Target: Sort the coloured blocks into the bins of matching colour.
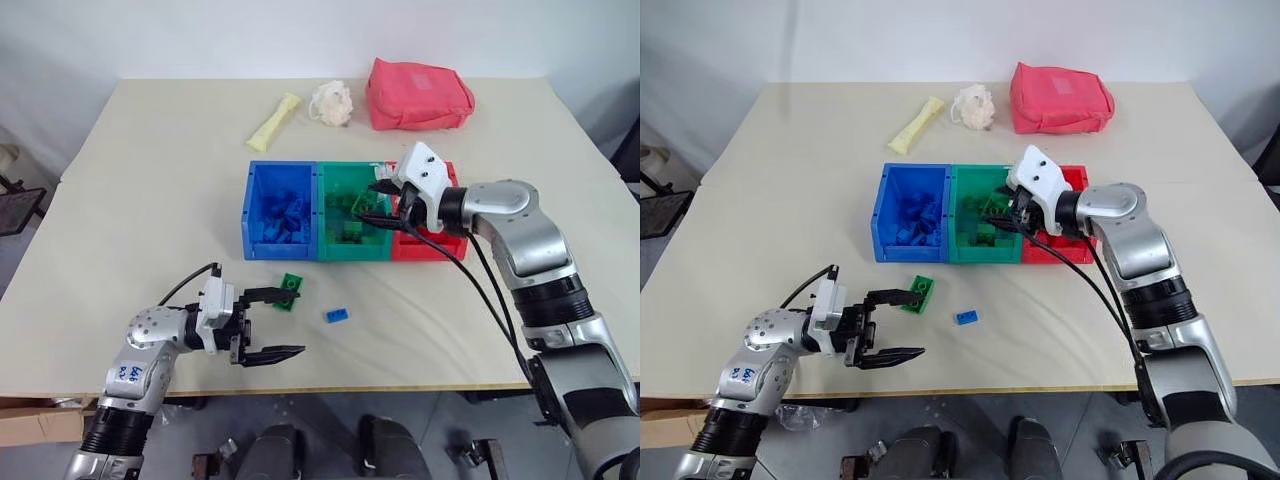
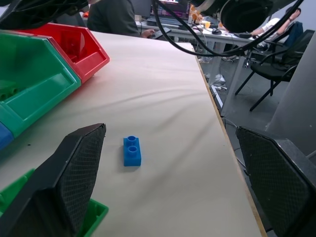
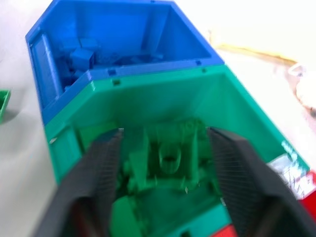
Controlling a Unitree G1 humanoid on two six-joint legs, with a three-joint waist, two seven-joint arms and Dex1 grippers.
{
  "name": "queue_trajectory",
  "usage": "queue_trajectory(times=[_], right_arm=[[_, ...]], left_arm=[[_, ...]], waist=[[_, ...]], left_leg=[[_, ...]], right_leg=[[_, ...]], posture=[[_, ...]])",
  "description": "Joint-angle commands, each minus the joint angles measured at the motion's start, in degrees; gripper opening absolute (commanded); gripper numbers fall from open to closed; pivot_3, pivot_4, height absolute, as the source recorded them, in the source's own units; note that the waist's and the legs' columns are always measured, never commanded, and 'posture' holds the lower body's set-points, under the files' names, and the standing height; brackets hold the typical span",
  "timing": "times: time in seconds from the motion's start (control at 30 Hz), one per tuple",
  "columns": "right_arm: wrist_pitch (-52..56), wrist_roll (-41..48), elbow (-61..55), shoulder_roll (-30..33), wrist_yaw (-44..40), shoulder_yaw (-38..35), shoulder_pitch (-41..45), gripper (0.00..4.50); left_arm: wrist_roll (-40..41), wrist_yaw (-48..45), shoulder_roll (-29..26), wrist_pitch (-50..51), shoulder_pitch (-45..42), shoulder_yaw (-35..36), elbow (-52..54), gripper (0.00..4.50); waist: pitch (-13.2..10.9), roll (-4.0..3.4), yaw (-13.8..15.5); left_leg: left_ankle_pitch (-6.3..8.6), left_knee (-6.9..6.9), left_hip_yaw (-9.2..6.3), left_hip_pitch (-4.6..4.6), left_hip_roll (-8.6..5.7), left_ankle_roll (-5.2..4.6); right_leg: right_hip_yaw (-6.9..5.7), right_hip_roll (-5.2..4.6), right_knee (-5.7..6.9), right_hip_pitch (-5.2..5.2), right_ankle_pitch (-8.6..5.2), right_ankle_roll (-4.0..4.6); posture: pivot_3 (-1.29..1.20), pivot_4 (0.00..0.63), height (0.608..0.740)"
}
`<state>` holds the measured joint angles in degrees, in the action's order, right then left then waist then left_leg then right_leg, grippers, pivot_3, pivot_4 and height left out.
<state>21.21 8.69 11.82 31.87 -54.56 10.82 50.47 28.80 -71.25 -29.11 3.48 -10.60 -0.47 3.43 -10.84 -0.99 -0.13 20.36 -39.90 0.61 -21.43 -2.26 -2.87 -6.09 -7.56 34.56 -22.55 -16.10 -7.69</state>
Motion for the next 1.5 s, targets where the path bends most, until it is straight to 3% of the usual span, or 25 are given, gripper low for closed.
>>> queue_trajectory(times=[0.03, 0.07, 0.23, 0.4, 0.5, 0.7, 0.93, 1.2, 1.33, 1.5], right_arm=[[-2.3, -0.2, -0.1, 0.0, -0.9, -1.1, 0.8, 4.12], [-2.4, 0.0, -0.5, 0.3, -1.4, -1.2, 0.7, 4.48], [-2.6, 2.0, -3.2, 2.5, -5.7, -2.4, -1.6, 4.48], [-2.6, 9.1, -9.7, 7.5, -16.2, -5.0, -9.0, 4.48], [-2.4, 15.7, -11.1, 10.3, -23.8, -8.3, -14.9, 4.48], [-5.3, 17.3, -7.5, 16.2, -32.3, -10.7, -21.7, 4.48], [-10.2, 17.2, -4.0, 17.1, -35.2, -11.5, -23.5, 4.48], [-9.0, 17.0, -6.3, 14.9, -31.6, -10.1, -23.4, 4.48], [-7.6, 17.6, -11.2, 14.4, -28.0, -11.5, -25.8, 4.48], [-5.8, 18.7, -16.3, 15.1, -24.3, -14.1, -30.3, 4.48]], left_arm=[[0.0, 0.5, 0.4, -1.1, -0.5, 0.3, -0.2, 4.50], [-0.1, 0.7, 0.4, -1.1, -0.5, 0.3, -0.1, 4.50], [-0.6, 2.0, -0.2, -0.3, -0.3, 0.3, 0.4, 4.50], [-2.4, 7.8, -2.0, 2.9, 1.7, 1.6, 4.2, 4.50], [-3.1, 11.4, -4.5, 5.8, 5.5, 3.4, 8.8, 4.50], [-2.2, 18.2, -6.5, 7.8, 17.9, 10.7, 19.1, 4.50], [0.2, 18.6, -9.5, 10.7, 29.3, 14.2, 30.8, 4.50], [-5.7, 29.2, -7.3, 20.3, 14.7, 1.4, 33.1, 4.50], [-15.9, 29.0, -6.4, 23.9, 0.7, -13.0, 23.9, 4.50], [-21.7, 28.6, -3.2, 24.6, -8.2, -21.2, 17.0, 4.50]], waist=[[0.0, 0.00, -0.1], [0.0, 0.00, -0.1], [0.0, 0.00, 0.0], [0.0, 0.00, 0.2], [0.0, 0.01, 0.1], [0.0, -0.01, 0.0], [0.0, -0.04, 0.4], [0.0, -0.08, 1.4], [0.0, -0.09, 2.0], [0.0, -0.07, 1.7]], left_leg=[[0.00, 0.00, 0.01, 0.00, -0.02, 0.00], [0.00, 0.00, 0.02, 0.00, -0.03, 0.00], [0.00, -0.03, 0.03, 0.00, 0.01, 0.00], [0.00, -0.03, -0.01, -0.01, -0.02, -0.01], [0.01, 0.01, -0.04, -0.02, 0.01, -0.01], [0.03, 0.00, 0.01, 0.01, 0.16, 0.04], [0.07, 0.02, -0.01, 0.03, 0.25, 0.12], [0.07, -0.03, -0.06, 0.05, 0.15, 0.12], [0.04, -0.07, -0.08, 0.01, 0.07, 0.09], [0.02, -0.06, 0.03, 0.01, 0.00, 0.04]], right_leg=[[-0.02, 0.00, 0.00, 0.00, 0.00, 0.00], [-0.02, -0.01, 0.00, 0.00, 0.00, 0.00], [-0.04, 0.01, 0.00, 0.01, 0.00, 0.00], [0.00, -0.01, -0.03, 0.04, 0.00, 0.00], [0.07, -0.03, -0.10, 0.07, 0.00, 0.00], [0.27, -0.19, -0.32, 0.16, 0.00, 0.00], [0.31, -0.24, -0.71, 0.22, -0.02, 0.04], [0.31, -0.30, -0.54, 0.22, -0.02, 0.04], [0.19, -0.01, -0.20, 0.18, -0.02, 0.03], [0.14, 0.01, -0.18, 0.15, 0.00, 0.00]], posture=[[0.00, 0.150, 0.740], [0.00, 0.150, 0.740], [0.00, 0.150, 0.740], [0.00, 0.150, 0.740], [0.00, 0.150, 0.740], [0.00, 0.150, 0.740], [0.00, 0.150, 0.740], [0.00, 0.150, 0.740], [0.00, 0.150, 0.740], [0.00, 0.150, 0.740]])
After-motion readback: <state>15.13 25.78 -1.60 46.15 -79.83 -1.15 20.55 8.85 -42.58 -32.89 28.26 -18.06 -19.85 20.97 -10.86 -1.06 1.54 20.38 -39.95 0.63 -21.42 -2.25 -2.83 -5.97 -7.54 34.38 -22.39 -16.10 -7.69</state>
